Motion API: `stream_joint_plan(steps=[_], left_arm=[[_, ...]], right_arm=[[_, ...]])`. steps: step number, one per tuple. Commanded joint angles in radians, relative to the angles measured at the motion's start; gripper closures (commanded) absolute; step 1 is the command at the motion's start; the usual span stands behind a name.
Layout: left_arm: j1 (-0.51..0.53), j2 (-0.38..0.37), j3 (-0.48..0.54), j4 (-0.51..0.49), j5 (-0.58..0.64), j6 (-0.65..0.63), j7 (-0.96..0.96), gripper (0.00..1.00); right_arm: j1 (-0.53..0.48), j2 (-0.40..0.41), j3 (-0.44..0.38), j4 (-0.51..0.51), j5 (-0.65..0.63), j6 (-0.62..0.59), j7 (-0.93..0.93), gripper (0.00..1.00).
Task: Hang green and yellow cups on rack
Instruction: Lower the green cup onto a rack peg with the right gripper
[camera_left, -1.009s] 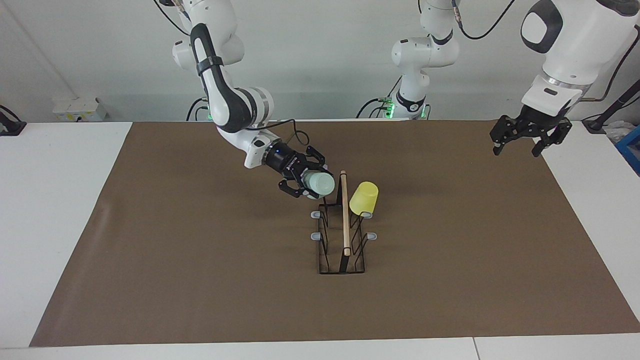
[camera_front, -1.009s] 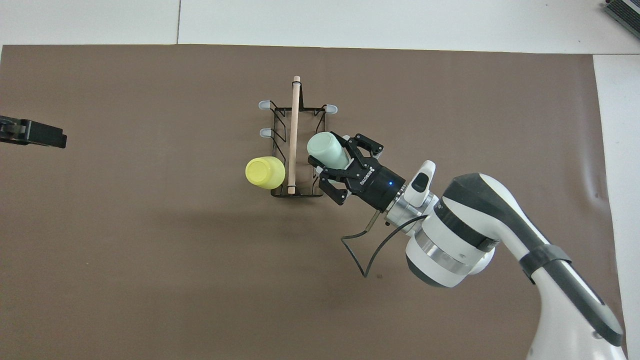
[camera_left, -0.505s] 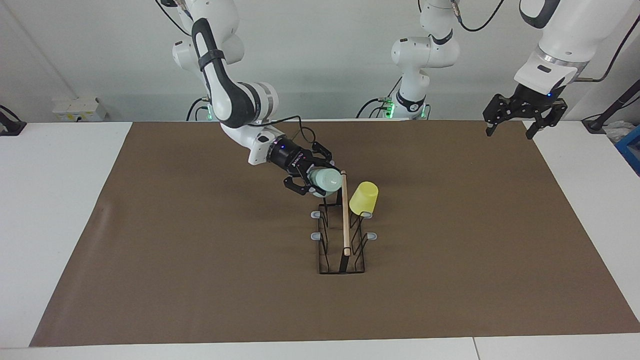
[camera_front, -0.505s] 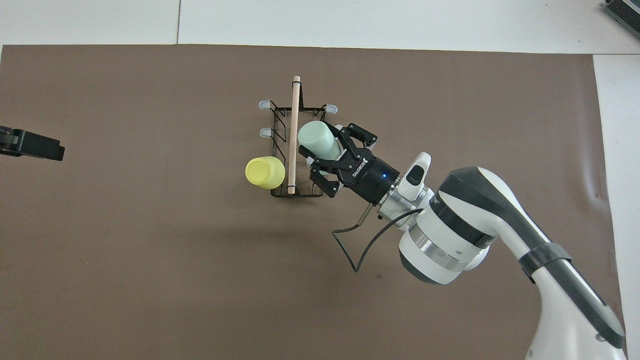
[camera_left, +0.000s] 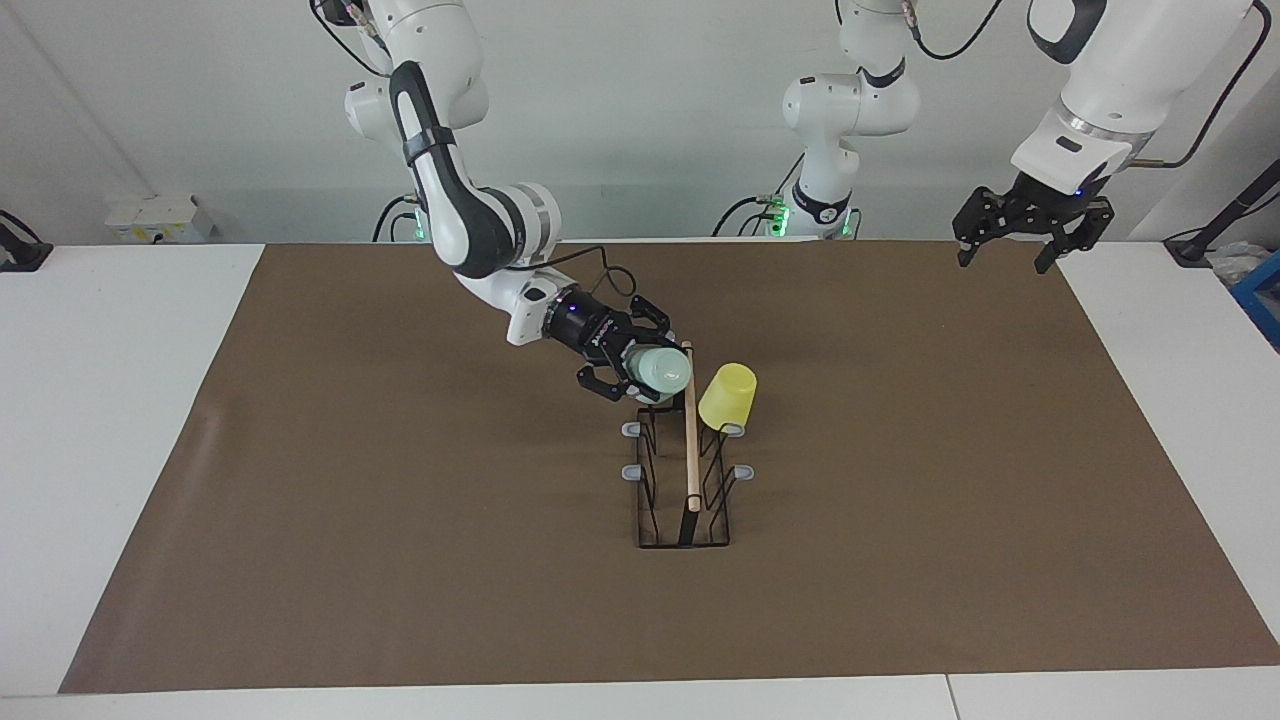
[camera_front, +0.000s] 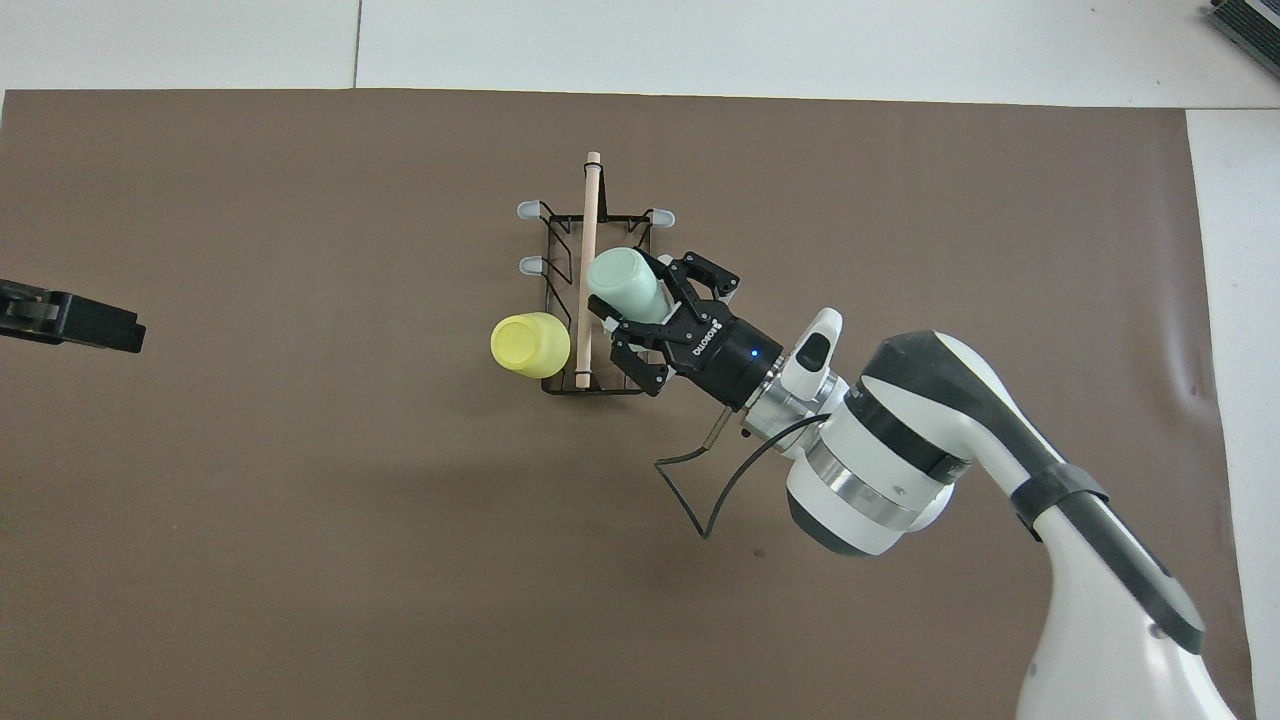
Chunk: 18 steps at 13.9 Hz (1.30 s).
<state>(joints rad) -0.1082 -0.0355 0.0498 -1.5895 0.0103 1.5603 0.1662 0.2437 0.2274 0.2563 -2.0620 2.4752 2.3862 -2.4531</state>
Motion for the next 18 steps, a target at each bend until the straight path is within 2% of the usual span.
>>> stream_joint_plan(steps=[1,10,14,18], left_arm=[[0.024,-0.032,-0.031,-0.038,-0.004,0.006,0.013,0.0],[0.018,-0.03,-0.033,-0.029,-0.004,-0.002,-0.002,0.0],[0.024,-0.03,-0.036,-0.024,-0.004,-0.006,-0.001,0.0],[0.024,-0.035,-0.038,-0.033,-0.004,0.006,0.001,0.0]], right_arm=[[-0.006,0.024,0.006,0.011,0.048,-0.022,-0.052,0.6],[-0.037,0.006,0.006,-0.079,0.051,-0.105,-0.081,0.6],[-0.041,0.018,0.006,-0.11,0.097,-0.208,-0.161,0.6],[-0.043,0.016,0.004,-0.128,0.113,-0.251,-0.231,0.6]])
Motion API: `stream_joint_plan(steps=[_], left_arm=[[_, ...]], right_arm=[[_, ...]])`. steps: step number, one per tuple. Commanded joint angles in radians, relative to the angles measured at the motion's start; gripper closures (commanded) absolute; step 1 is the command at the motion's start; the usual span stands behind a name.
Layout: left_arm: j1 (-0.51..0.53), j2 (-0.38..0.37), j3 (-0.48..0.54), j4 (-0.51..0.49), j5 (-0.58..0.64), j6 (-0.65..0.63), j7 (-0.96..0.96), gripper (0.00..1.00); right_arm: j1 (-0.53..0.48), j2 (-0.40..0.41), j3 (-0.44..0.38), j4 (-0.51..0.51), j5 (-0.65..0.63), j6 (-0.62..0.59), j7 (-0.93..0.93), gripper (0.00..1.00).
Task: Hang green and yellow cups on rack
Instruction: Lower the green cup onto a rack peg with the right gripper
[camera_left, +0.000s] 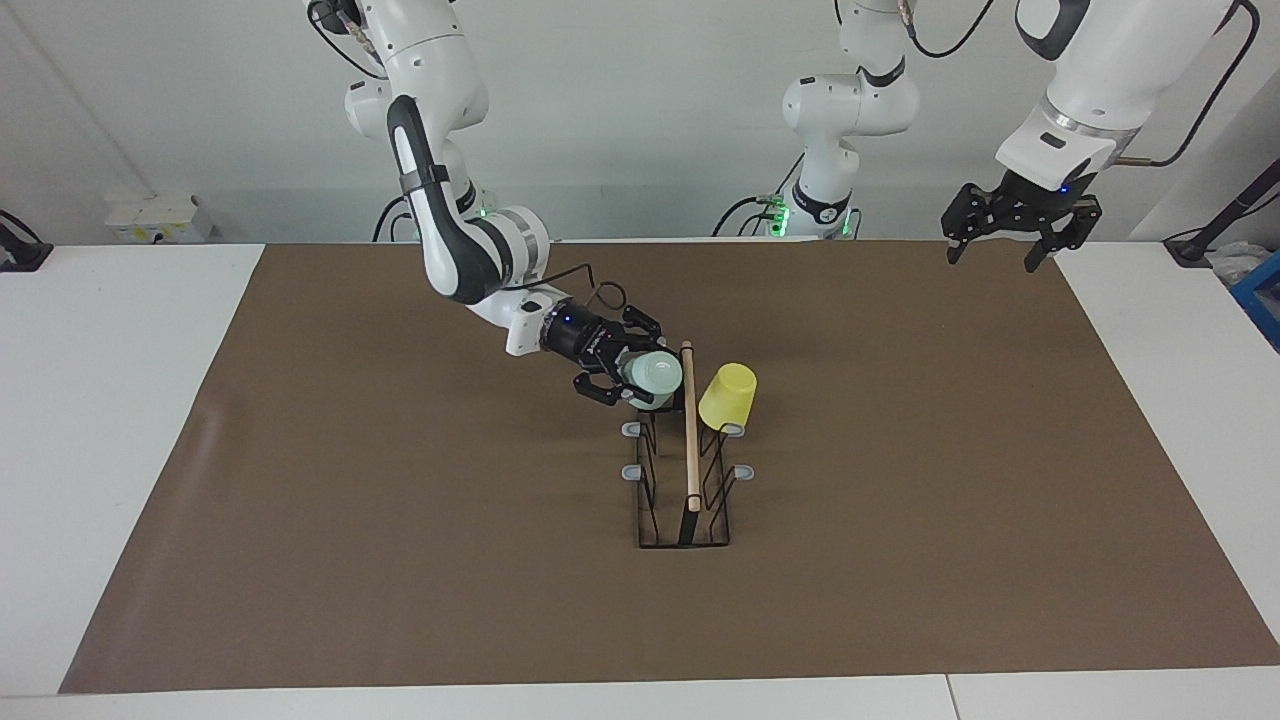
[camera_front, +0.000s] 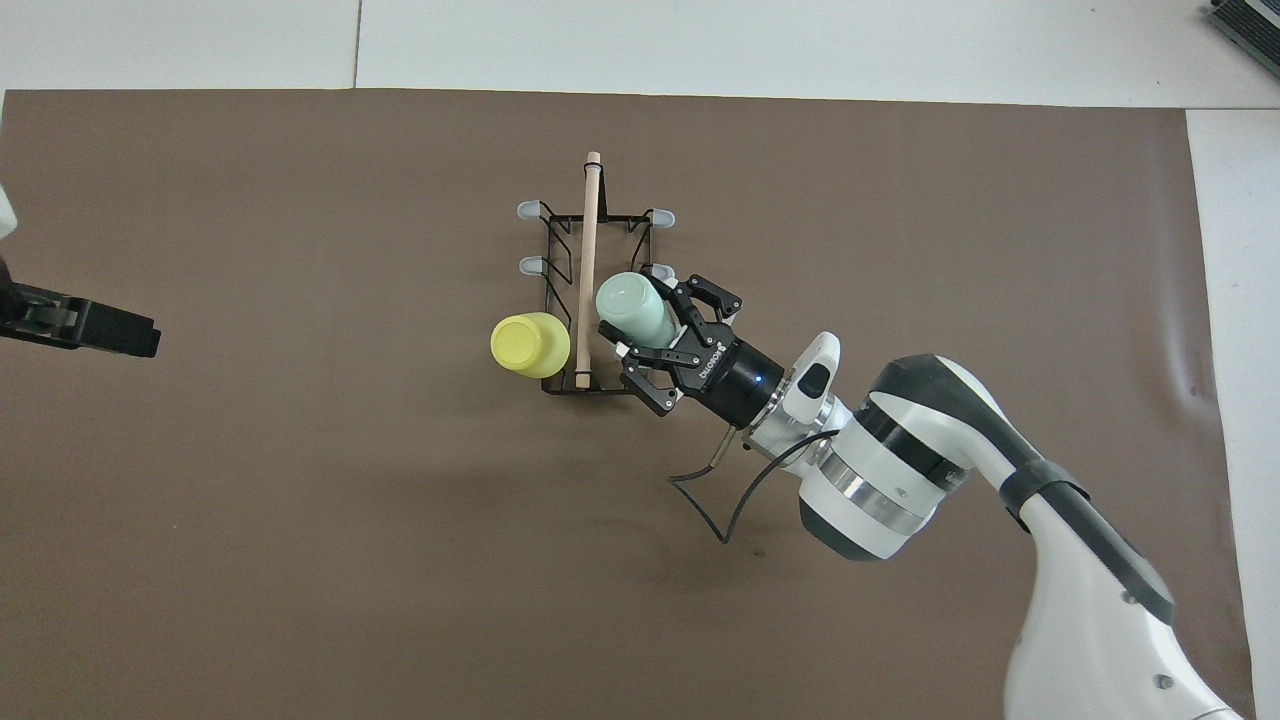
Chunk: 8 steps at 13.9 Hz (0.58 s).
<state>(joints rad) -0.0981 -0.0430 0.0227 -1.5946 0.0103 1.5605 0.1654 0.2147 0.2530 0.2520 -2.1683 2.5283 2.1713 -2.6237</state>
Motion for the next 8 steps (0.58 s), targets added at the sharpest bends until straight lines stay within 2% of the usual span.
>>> stream_joint_plan(steps=[1,8], left_arm=[[0.014,-0.028,-0.01,-0.028,-0.004,0.004,0.002,0.0],[0.017,-0.028,-0.01,-0.028,-0.004,0.001,0.002,0.0]], right_arm=[[-0.018,-0.008,0.009,-0.028,0.058,-0.062,-0.071,0.6],[-0.034,0.005,0.009,-0.09,0.059,-0.157,-0.134,0.6]])
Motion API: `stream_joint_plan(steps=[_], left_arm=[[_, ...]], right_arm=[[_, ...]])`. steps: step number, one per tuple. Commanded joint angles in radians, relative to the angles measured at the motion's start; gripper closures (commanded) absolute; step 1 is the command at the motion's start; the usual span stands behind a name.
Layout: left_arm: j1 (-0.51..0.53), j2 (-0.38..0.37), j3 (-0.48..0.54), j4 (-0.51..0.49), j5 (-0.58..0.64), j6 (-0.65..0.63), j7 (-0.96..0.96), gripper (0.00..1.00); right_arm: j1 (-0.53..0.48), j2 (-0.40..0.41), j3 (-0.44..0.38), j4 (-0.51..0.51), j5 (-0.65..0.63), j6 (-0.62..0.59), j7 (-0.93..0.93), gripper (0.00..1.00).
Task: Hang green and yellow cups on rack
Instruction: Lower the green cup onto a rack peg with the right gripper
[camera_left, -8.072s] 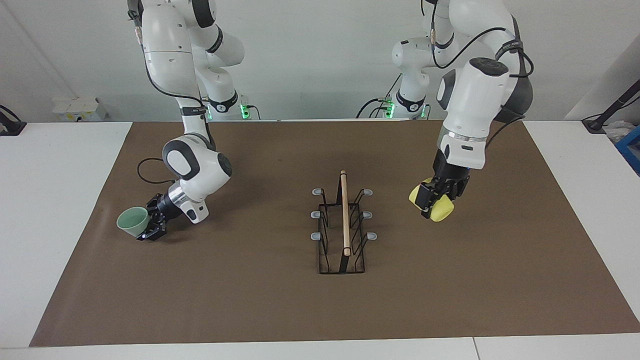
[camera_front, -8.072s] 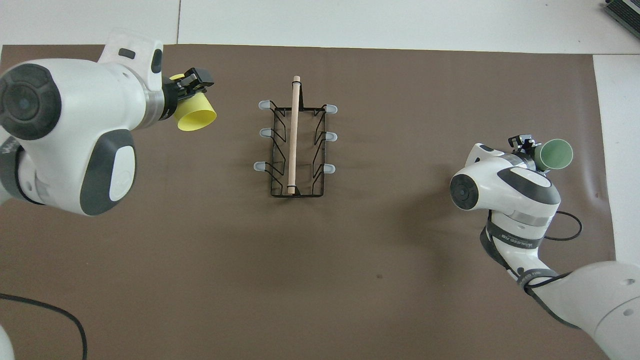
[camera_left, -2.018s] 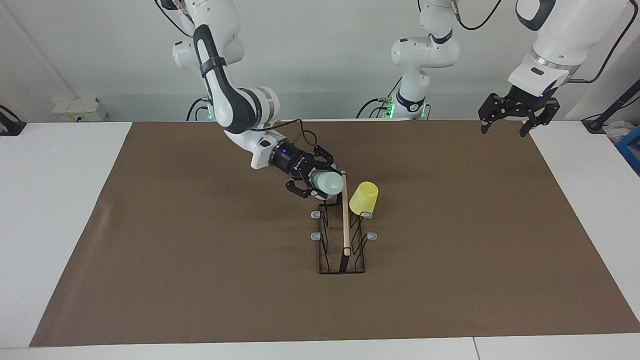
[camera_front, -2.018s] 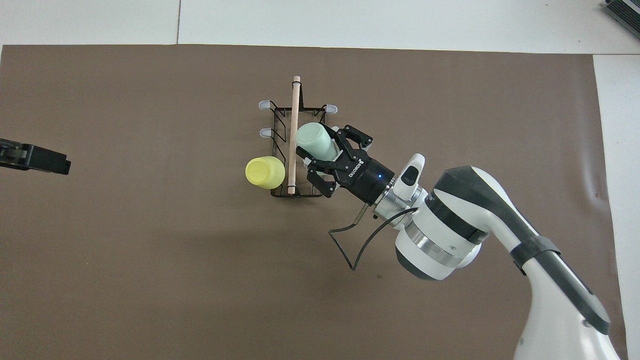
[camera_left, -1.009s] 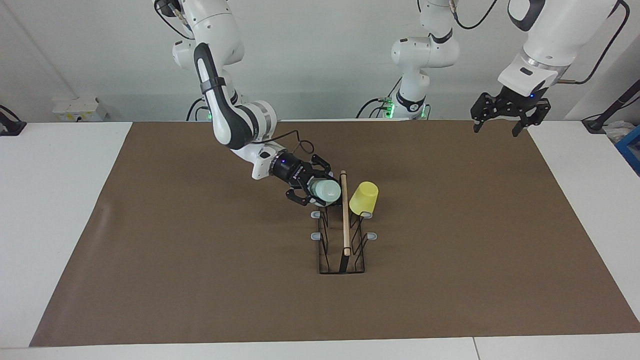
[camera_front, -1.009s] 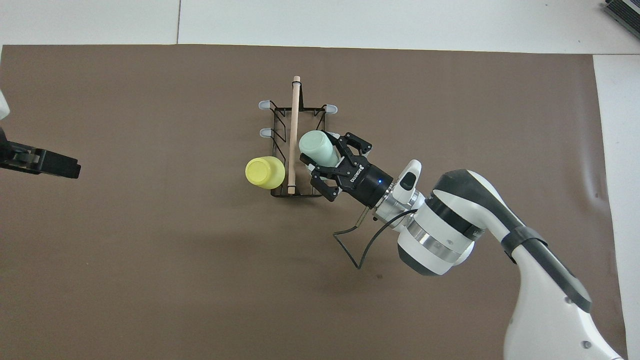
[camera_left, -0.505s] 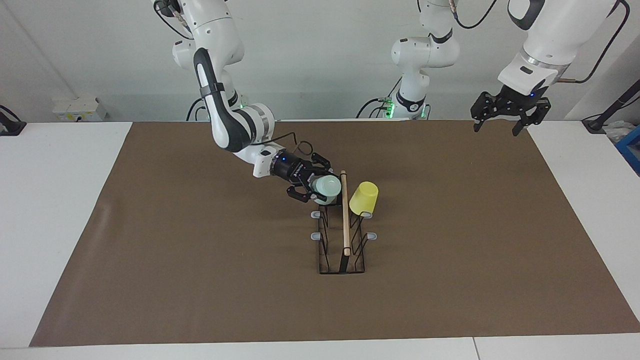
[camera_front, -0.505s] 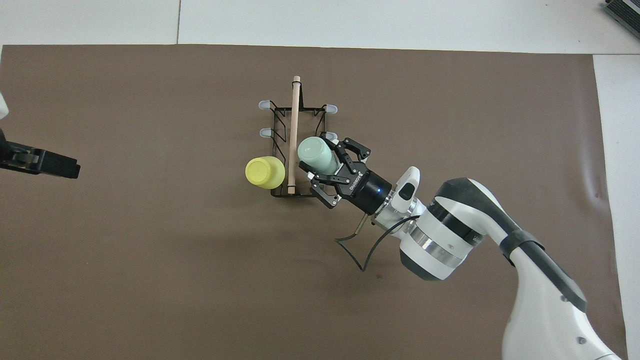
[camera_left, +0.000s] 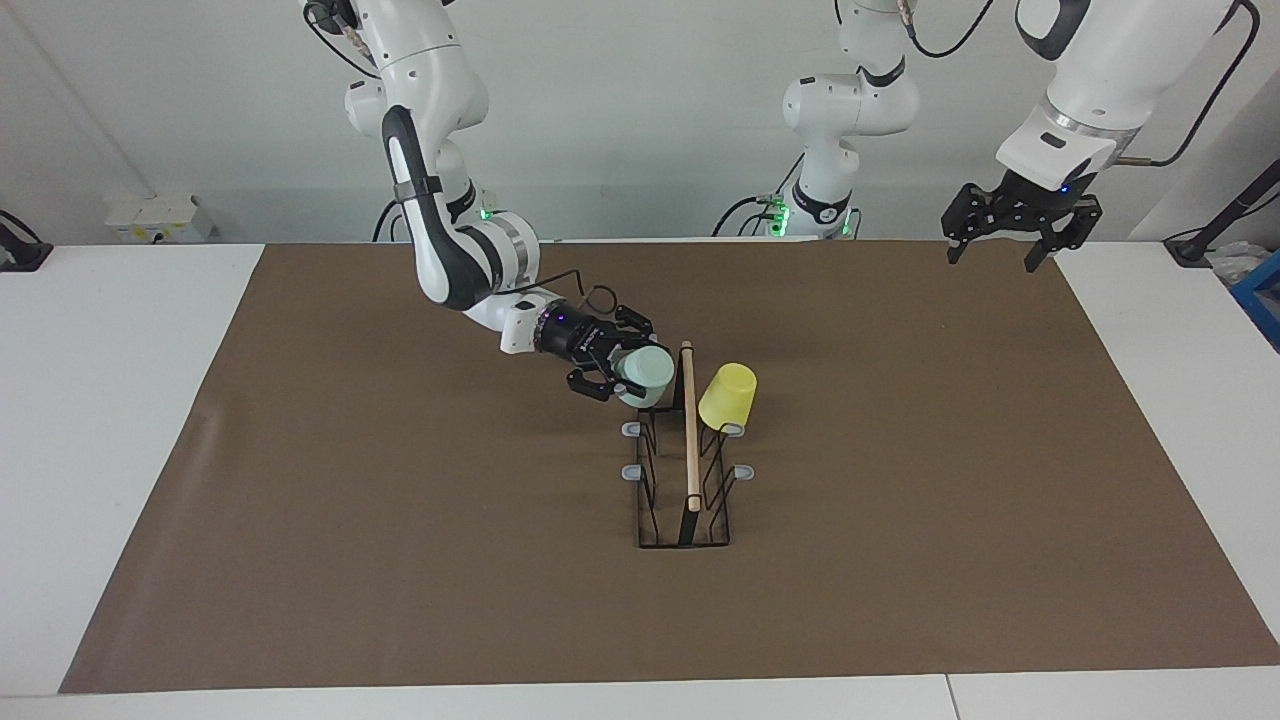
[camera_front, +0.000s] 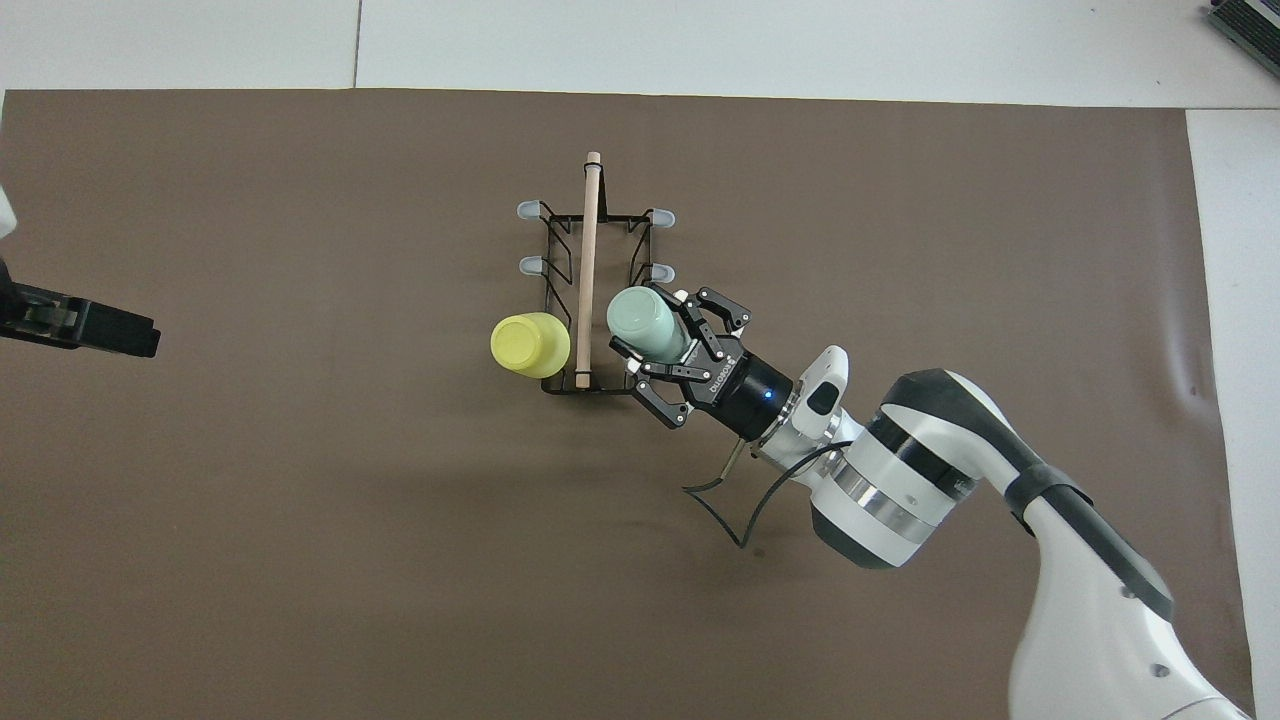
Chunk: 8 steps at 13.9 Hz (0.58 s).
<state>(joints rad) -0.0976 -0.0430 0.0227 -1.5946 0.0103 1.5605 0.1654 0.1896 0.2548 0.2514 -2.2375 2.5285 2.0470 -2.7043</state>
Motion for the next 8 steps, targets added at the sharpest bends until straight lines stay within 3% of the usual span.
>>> stream_joint_plan(steps=[1,8], left_arm=[[0.016,-0.028,-0.01,-0.028,-0.004,0.001,0.002,0.0],[0.016,-0.028,-0.01,-0.028,-0.004,0.001,0.002,0.0]], right_arm=[[-0.009,0.004,0.009,-0.024,0.059,-0.034,-0.057,0.6],[-0.01,0.052,0.009,-0.031,0.061,-0.096,-0.095,0.6]])
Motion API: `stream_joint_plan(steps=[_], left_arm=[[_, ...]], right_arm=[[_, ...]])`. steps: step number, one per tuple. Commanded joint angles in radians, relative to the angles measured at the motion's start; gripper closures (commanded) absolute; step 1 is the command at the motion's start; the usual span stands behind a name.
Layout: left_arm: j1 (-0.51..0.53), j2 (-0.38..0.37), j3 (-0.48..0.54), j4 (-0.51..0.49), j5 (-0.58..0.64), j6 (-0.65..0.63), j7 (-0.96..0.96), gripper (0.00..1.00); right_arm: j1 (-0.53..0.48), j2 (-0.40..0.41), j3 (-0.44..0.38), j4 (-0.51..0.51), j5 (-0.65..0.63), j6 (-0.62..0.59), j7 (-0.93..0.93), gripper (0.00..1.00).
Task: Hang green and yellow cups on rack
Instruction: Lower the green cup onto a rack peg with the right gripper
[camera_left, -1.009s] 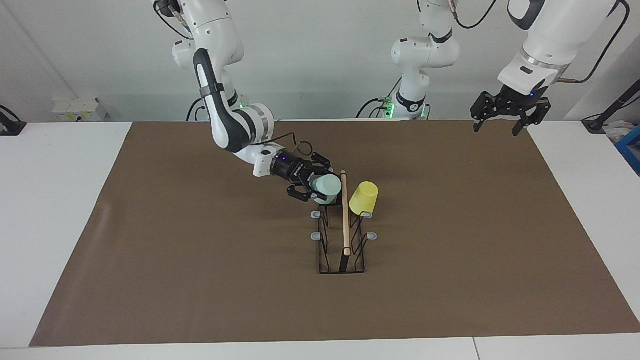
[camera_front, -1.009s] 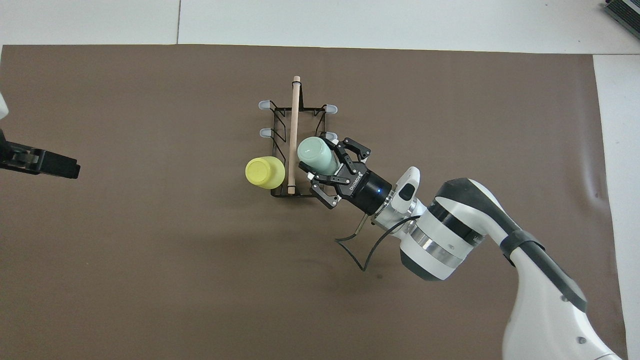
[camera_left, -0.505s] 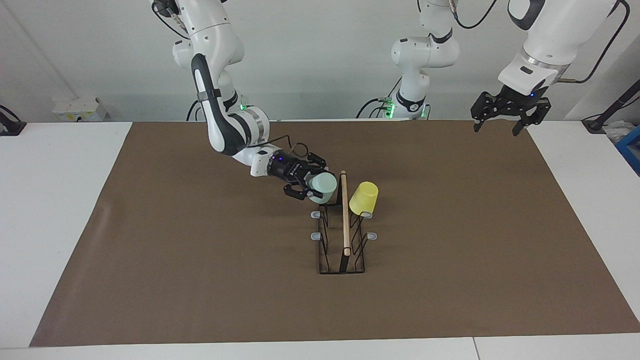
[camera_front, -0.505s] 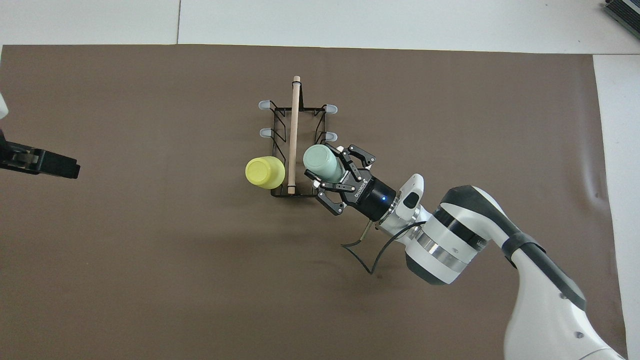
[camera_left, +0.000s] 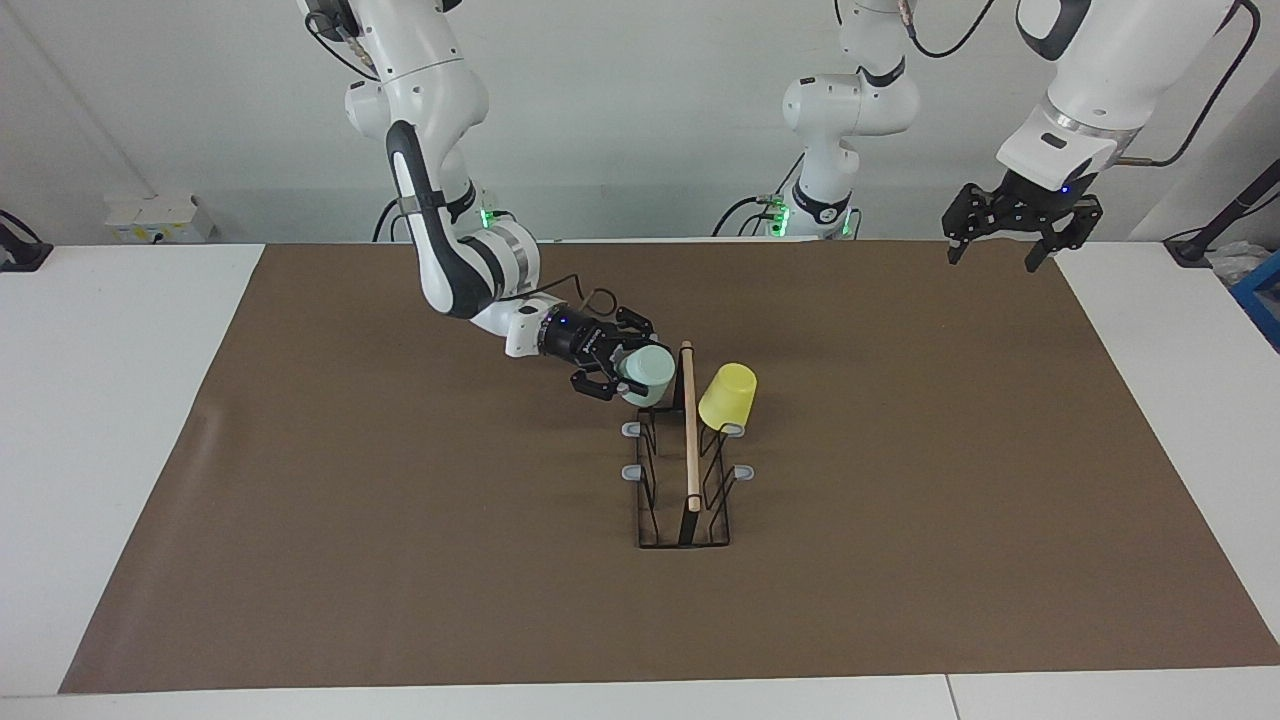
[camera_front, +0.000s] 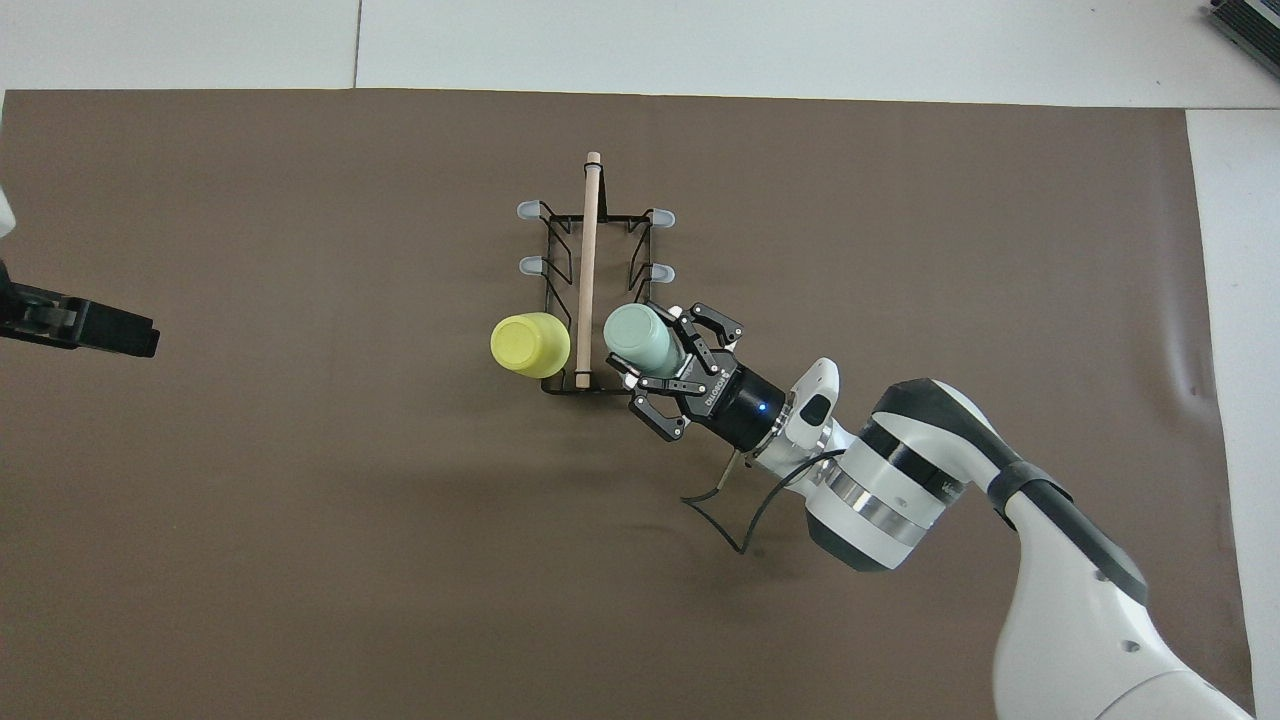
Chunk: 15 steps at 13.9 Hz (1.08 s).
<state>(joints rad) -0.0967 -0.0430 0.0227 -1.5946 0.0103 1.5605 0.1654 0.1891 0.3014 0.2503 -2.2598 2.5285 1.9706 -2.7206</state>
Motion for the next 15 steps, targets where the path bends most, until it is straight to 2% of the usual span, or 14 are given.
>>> stream_joint_plan(steps=[1,2,4,5,6,15], left_arm=[[0.015,-0.028,-0.01,-0.028,-0.004,0.0,0.002,0.0],[0.015,-0.028,-0.01,-0.028,-0.004,0.0,0.002,0.0],[0.015,-0.028,-0.01,-0.027,-0.004,0.001,0.002,0.0],[0.015,-0.028,-0.01,-0.028,-0.004,0.001,0.002,0.0],[0.015,-0.028,-0.01,-0.028,-0.004,0.001,0.002,0.0],[0.015,-0.028,-0.01,-0.028,-0.004,0.0,0.002,0.0]], right_arm=[[-0.01,0.005,0.01,-0.009,0.061,-0.016,-0.079,0.59],[-0.01,0.005,0.01,-0.009,0.061,-0.013,-0.079,0.53],[-0.011,0.007,0.01,-0.009,0.061,-0.009,-0.077,0.16],[-0.011,0.007,0.01,-0.009,0.061,-0.007,-0.076,0.05],[-0.013,0.007,0.01,-0.009,0.061,-0.007,-0.074,0.0],[-0.016,0.022,0.01,0.016,0.061,0.102,-0.062,0.0]])
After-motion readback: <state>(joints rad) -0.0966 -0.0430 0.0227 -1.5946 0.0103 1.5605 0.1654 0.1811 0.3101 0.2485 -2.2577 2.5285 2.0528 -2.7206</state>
